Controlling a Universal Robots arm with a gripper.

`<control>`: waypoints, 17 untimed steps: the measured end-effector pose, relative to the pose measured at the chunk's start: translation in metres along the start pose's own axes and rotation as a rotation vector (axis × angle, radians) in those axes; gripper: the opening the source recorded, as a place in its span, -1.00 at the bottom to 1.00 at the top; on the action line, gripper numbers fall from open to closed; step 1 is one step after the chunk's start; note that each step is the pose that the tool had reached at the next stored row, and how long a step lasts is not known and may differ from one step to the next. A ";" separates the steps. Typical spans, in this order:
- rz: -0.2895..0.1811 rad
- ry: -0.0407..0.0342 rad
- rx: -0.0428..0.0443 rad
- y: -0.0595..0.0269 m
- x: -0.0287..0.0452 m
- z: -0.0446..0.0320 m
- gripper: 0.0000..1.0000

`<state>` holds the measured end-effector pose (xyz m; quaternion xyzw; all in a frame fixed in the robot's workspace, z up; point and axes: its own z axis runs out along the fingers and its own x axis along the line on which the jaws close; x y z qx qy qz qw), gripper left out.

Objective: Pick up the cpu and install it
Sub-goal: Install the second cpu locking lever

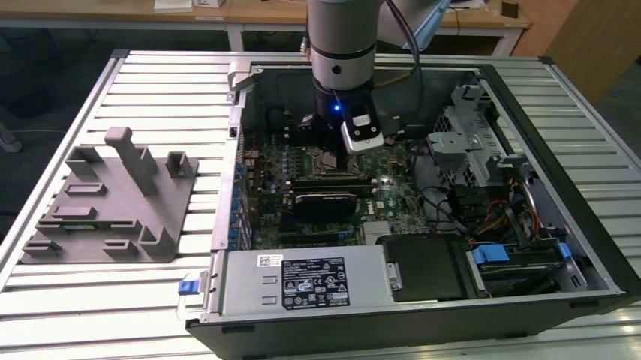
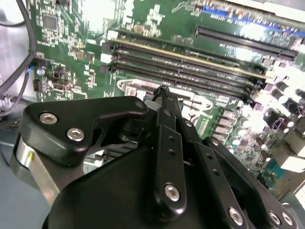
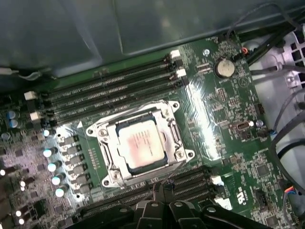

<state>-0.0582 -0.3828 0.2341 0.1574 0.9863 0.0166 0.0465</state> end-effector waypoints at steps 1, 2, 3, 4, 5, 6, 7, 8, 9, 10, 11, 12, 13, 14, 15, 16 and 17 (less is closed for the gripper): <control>-0.002 0.0004 -0.0001 -0.0006 -0.0002 0.0003 -0.79; -0.006 0.0005 -0.0004 -0.0010 -0.0003 0.0007 -0.79; -0.012 0.0008 -0.0009 -0.0014 -0.0003 0.0011 -0.79; -0.020 0.0012 -0.0018 -0.0015 -0.0002 0.0015 -0.79; -0.032 0.0017 -0.0029 -0.0016 0.0000 0.0019 -0.79; -0.048 0.0025 -0.0041 -0.0017 0.0002 0.0023 -0.79; -0.064 0.0033 -0.0054 -0.0018 0.0003 0.0024 -0.79; -0.080 0.0041 -0.0068 -0.0018 0.0004 0.0025 -0.79; -0.096 0.0048 -0.0083 -0.0018 0.0005 0.0027 -0.79; -0.113 0.0056 -0.0098 -0.0018 0.0005 0.0029 -0.79; -0.129 0.0064 -0.0111 -0.0019 0.0006 0.0030 -0.79; -0.145 0.0071 -0.0126 -0.0019 0.0007 0.0031 -0.79; -0.158 0.0078 -0.0137 -0.0020 0.0008 0.0032 -0.79; -0.170 0.0083 -0.0147 -0.0021 0.0009 0.0033 -0.79; -0.179 0.0088 -0.0155 -0.0023 0.0013 0.0034 -0.79; -0.187 0.0091 -0.0160 -0.0027 0.0020 0.0033 -0.79; -0.193 0.0094 -0.0166 -0.0030 0.0026 0.0033 -0.79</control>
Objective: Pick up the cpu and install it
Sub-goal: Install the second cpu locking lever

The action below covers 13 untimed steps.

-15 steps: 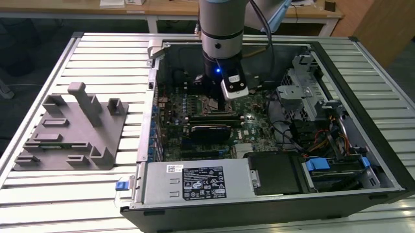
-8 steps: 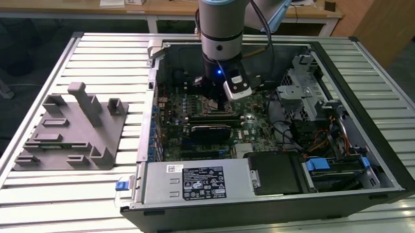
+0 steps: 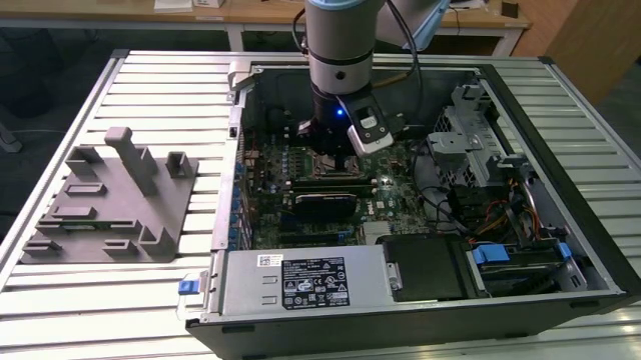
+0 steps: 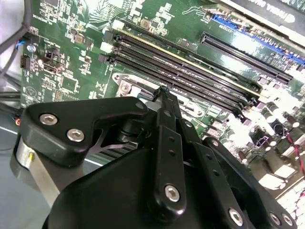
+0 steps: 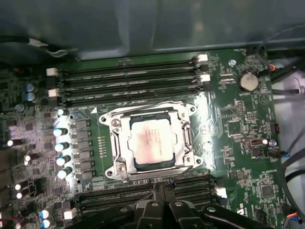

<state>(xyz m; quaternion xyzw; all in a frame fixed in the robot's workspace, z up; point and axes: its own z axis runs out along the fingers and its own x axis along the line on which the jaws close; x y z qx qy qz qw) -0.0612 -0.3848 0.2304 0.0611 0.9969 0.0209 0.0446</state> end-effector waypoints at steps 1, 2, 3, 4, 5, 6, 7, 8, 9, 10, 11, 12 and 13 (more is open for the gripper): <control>-0.007 0.0003 -0.0007 -0.0004 0.0004 0.0001 -0.79; -0.013 0.0006 -0.0012 -0.0007 0.0008 0.0001 -0.79; -0.018 0.0008 -0.0016 -0.0010 0.0014 0.0001 -0.79; -0.022 0.0009 -0.0019 -0.0012 0.0018 0.0002 -0.79; -0.026 0.0011 -0.0022 -0.0014 0.0021 0.0004 -0.79; -0.029 0.0012 -0.0023 -0.0015 0.0021 0.0006 -0.79; -0.032 0.0014 -0.0023 -0.0015 0.0023 0.0010 -0.79; -0.034 0.0015 -0.0023 -0.0016 0.0024 0.0014 -0.79; -0.037 0.0016 -0.0025 -0.0016 0.0025 0.0022 -0.79; -0.039 0.0020 -0.0024 -0.0017 0.0026 0.0027 -0.79; -0.042 0.0026 -0.0020 -0.0017 0.0027 0.0032 -0.79; -0.046 0.0029 -0.0013 -0.0017 0.0027 0.0035 -0.79; -0.047 0.0031 -0.0006 -0.0018 0.0027 0.0034 -0.79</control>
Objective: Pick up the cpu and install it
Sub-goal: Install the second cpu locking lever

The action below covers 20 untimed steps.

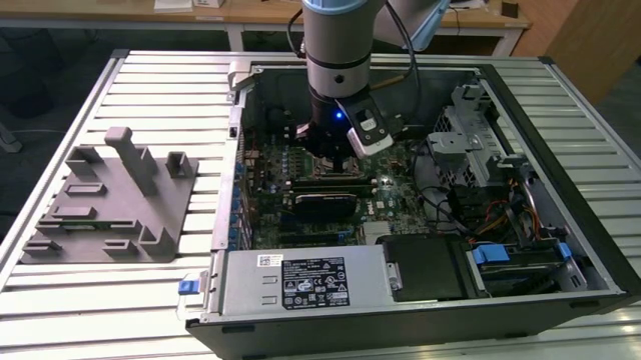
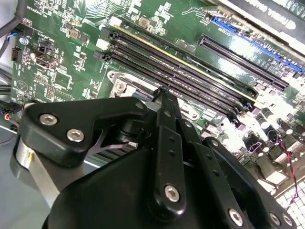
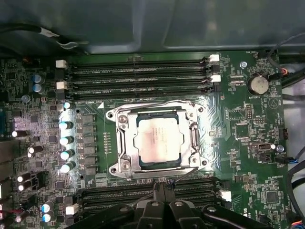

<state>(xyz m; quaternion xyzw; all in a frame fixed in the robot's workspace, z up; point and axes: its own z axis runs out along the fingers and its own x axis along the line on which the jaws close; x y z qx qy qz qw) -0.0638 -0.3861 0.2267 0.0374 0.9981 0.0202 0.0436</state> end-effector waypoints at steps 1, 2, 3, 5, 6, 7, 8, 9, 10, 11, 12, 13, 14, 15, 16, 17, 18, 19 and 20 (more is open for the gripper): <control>0.000 0.0000 -0.0001 0.0000 0.0000 0.0000 -0.79; 0.000 -0.0001 -0.0002 0.0000 0.0000 0.0001 -0.79; 0.000 -0.0001 -0.0003 0.0000 0.0000 0.0001 -0.79; 0.000 0.0032 0.0004 0.0001 -0.0001 0.0005 -0.79; 0.000 0.0106 0.0023 0.0000 0.0000 0.0009 -0.79; 0.000 0.0207 0.0046 0.0000 0.0000 0.0011 -0.79; 0.000 0.0334 0.0069 0.0000 0.0000 0.0015 -0.79; 0.000 0.0457 0.0091 0.0000 -0.0001 0.0018 -0.79; 0.001 0.0595 0.0116 0.0000 -0.0001 0.0021 -0.79; 0.001 0.0729 0.0133 0.0000 -0.0001 0.0024 -0.79; 0.001 0.0827 0.0143 0.0000 -0.0002 0.0026 -0.79; 0.001 0.0893 0.0151 0.0000 -0.0002 0.0026 -0.79; 0.001 0.0914 0.0153 -0.0001 -0.0001 0.0025 -0.79; 0.002 0.0920 0.0154 -0.0001 -0.0001 0.0025 -0.79; 0.002 0.0926 0.0154 -0.0001 -0.0001 0.0026 -0.79; 0.001 0.0932 0.0154 -0.0001 -0.0001 0.0026 -0.79; 0.001 0.0938 0.0154 0.0000 -0.0001 0.0026 -0.79; 0.002 0.0941 0.0154 -0.0001 -0.0001 0.0026 -0.79; 0.001 0.0941 0.0153 -0.0001 0.0001 0.0027 -0.79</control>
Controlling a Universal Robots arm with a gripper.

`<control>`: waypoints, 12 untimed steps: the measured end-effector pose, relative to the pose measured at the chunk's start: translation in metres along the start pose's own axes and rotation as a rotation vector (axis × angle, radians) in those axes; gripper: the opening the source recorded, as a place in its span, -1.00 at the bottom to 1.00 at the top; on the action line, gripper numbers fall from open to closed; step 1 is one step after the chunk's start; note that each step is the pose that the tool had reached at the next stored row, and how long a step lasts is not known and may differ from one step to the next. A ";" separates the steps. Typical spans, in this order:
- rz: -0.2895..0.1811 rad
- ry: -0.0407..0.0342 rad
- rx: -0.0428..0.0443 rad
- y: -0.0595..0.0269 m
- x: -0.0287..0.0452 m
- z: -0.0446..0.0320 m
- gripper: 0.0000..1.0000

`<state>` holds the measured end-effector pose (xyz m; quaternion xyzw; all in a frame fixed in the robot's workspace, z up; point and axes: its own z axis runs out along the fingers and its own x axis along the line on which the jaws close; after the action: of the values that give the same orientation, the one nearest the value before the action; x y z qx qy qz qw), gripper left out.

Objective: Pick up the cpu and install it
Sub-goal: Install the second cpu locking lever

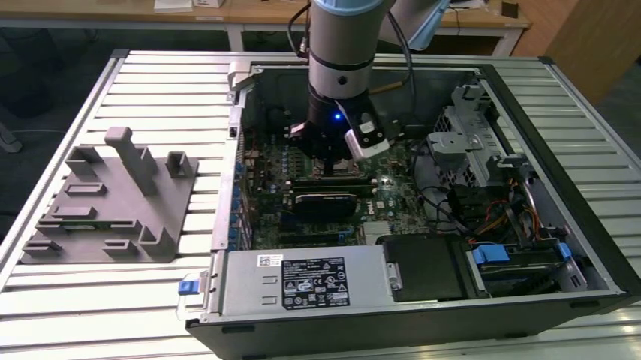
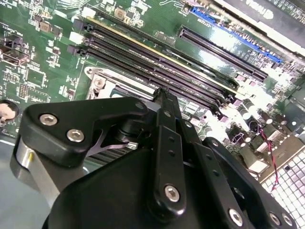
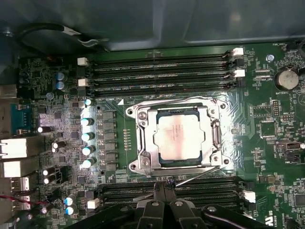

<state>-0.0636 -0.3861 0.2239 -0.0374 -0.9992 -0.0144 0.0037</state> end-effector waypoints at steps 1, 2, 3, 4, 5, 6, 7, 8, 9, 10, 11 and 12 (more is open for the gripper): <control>-0.001 0.0000 -0.0002 -0.0001 0.0005 0.0003 -0.79; -0.005 0.0002 -0.0007 -0.0003 0.0013 0.0006 -0.79; -0.010 0.0005 -0.0013 -0.0007 0.0022 0.0009 -0.79; -0.017 0.0006 -0.0020 -0.0009 0.0031 0.0014 -0.79; -0.024 0.0009 -0.0028 -0.0012 0.0038 0.0019 -0.79; -0.032 0.0012 -0.0037 -0.0014 0.0045 0.0024 -0.79; -0.041 0.0016 -0.0049 -0.0017 0.0049 0.0030 -0.79; -0.047 0.0019 -0.0066 -0.0019 0.0050 0.0036 -0.79; -0.052 0.0022 -0.0084 -0.0022 0.0051 0.0041 -0.79; -0.057 0.0026 -0.0110 -0.0025 0.0052 0.0047 -0.79; -0.062 0.0028 -0.0143 -0.0028 0.0053 0.0055 -0.79; -0.066 0.0032 -0.0176 -0.0030 0.0054 0.0061 -0.79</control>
<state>-0.0693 -0.3885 0.2178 -0.0042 -0.9997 -0.0233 0.0045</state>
